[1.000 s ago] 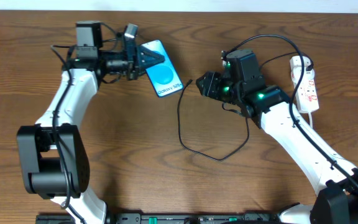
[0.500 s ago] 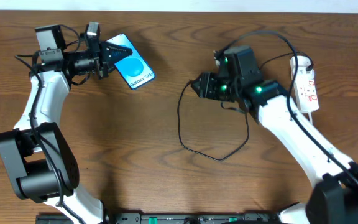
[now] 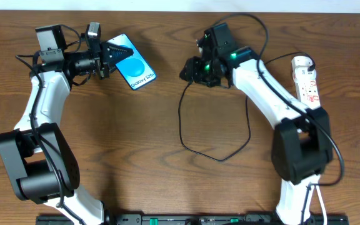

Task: Plug charger to phone and switch on socket
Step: 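Lower the right gripper and grasp the black cable near its USB-C end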

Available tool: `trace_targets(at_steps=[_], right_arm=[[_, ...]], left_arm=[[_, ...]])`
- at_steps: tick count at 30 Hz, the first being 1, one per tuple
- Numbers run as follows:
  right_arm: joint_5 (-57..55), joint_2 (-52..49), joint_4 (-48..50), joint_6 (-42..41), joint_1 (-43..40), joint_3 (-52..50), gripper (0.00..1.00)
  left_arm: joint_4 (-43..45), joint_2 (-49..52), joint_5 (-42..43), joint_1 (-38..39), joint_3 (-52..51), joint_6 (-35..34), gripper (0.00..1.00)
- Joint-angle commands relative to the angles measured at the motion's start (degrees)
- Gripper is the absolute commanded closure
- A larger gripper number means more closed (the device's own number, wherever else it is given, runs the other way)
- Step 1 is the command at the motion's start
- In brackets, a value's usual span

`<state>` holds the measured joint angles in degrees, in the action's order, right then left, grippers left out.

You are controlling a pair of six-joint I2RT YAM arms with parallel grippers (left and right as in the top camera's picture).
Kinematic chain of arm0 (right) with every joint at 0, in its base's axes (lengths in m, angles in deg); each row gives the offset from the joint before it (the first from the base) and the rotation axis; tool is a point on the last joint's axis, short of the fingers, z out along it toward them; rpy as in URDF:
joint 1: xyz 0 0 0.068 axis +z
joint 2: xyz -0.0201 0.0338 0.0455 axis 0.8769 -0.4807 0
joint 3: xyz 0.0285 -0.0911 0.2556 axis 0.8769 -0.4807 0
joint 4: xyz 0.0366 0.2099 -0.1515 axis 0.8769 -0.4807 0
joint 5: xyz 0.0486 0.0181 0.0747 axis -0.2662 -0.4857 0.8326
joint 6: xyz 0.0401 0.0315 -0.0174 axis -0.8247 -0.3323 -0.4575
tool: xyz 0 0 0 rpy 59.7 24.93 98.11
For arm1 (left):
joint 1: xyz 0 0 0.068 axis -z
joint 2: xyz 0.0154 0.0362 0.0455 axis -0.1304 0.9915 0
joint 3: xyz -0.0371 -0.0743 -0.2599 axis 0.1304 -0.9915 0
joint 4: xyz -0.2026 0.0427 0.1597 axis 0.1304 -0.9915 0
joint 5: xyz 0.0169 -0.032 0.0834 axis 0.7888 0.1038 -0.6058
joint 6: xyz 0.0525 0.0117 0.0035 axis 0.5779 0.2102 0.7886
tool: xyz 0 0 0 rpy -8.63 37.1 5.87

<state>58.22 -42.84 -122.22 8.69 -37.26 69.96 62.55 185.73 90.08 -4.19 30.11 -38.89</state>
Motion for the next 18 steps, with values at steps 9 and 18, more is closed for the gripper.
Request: trace_targets(at_steps=[9, 18], right_arm=[[3.52, -12.00, 3.54, -4.00, -0.35, 0.98, 0.68], [2.93, -12.66, 5.11, -4.39, -0.28, 0.96, 0.68]], left_arm=[[0.13, -1.38, 2.62, 0.00, -0.07, 0.55, 0.92], [0.13, -1.40, 2.62, 0.00, -0.09, 0.55, 0.92]])
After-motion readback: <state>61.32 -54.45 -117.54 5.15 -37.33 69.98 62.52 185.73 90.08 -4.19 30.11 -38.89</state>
